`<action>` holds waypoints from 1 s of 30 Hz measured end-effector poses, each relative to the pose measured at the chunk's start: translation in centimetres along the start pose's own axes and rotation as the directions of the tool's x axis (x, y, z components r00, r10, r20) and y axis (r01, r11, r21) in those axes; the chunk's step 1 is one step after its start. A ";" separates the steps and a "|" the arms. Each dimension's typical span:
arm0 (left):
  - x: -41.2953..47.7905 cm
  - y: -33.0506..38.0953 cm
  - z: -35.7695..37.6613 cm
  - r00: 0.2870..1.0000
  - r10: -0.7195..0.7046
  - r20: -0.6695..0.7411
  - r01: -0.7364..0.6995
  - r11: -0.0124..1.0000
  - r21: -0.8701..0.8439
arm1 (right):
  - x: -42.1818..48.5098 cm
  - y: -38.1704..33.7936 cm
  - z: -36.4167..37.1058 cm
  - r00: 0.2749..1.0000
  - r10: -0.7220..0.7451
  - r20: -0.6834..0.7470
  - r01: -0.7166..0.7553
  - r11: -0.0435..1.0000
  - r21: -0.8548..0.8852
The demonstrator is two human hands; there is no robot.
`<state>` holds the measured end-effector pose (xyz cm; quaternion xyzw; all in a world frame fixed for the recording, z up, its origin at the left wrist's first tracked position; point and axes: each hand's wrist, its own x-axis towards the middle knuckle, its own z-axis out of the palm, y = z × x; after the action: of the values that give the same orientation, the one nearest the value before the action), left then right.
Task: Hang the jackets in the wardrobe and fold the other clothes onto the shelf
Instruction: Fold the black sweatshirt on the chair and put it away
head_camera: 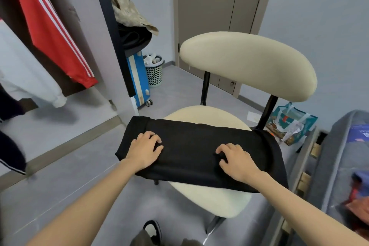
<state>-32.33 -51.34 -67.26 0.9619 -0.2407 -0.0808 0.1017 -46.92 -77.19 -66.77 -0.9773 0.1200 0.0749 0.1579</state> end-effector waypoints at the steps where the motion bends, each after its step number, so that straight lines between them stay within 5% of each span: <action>1: 0.5 -0.3 0.0 0.996 -0.013 -0.083 0.014 1.000 0.017 | 0.8 -1.0 0.4 0.999 -0.036 -0.007 0.036 0.999 0.010; 8: 4.6 -3.3 0.1 0.967 -0.244 -0.073 0.237 0.967 -0.094 | 7.4 -7.4 4.0 0.988 -0.155 0.026 0.155 0.988 0.010; 15: 11.4 -5.7 0.7 0.898 -0.434 -0.074 0.394 0.867 -0.305 | 13.6 -10.0 6.0 0.997 -0.071 0.034 0.069 0.996 0.053; 22: 14.2 -7.5 1.1 0.921 -0.333 -0.202 0.256 0.908 -0.330 | 15.0 -9.8 7.6 0.998 0.020 0.064 -0.023 0.999 0.037; 24: 14.7 -9.1 1.0 0.854 -0.499 -0.147 0.340 0.749 -0.569 | 15.0 -9.1 7.7 0.996 0.050 0.074 -0.053 0.998 0.046; 27: 14.7 -10.8 1.8 0.748 -0.656 0.099 0.406 0.336 -0.850 | 14.9 -8.3 7.9 0.991 0.098 0.093 -0.103 0.994 0.048; 30: 13.7 -11.0 3.2 0.702 -0.699 0.137 0.403 0.230 -0.886 | 14.9 -8.1 7.9 0.988 0.103 0.115 -0.110 0.992 0.057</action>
<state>-16.15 -48.92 -74.37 0.7875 0.2142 -0.0800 0.5723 -31.40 -70.32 -74.62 -0.9582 0.1654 0.1341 0.1912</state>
